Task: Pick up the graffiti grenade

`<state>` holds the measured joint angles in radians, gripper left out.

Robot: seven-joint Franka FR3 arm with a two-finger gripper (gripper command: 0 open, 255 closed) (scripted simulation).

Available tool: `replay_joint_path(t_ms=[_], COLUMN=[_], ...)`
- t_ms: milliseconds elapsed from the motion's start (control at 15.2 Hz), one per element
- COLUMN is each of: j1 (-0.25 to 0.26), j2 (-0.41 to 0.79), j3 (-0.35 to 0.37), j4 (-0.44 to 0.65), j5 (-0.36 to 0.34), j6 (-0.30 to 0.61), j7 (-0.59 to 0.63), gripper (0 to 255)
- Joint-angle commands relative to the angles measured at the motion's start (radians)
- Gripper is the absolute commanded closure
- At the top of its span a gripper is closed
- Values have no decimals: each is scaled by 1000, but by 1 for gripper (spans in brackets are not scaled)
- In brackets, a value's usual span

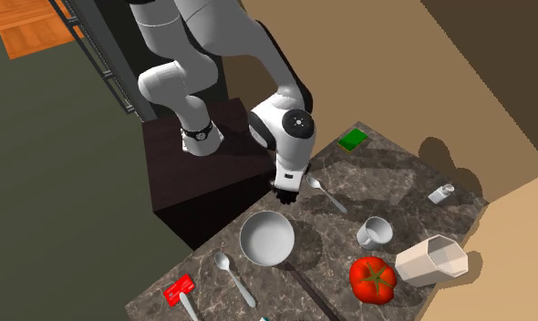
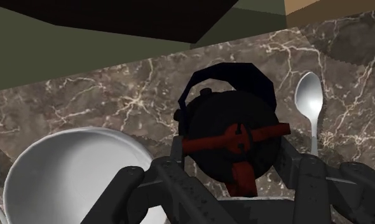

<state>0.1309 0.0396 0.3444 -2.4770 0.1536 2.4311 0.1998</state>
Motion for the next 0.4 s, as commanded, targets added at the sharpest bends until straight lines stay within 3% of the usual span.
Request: replay_joint_path(t_ms=[0, 330], j1=[-2, -2], j2=[-23, -60], j3=[-1, -1], j4=[5, 15], j5=[7, 17], j6=[-28, -74], j7=[-5, -9], gripper=[255, 255])
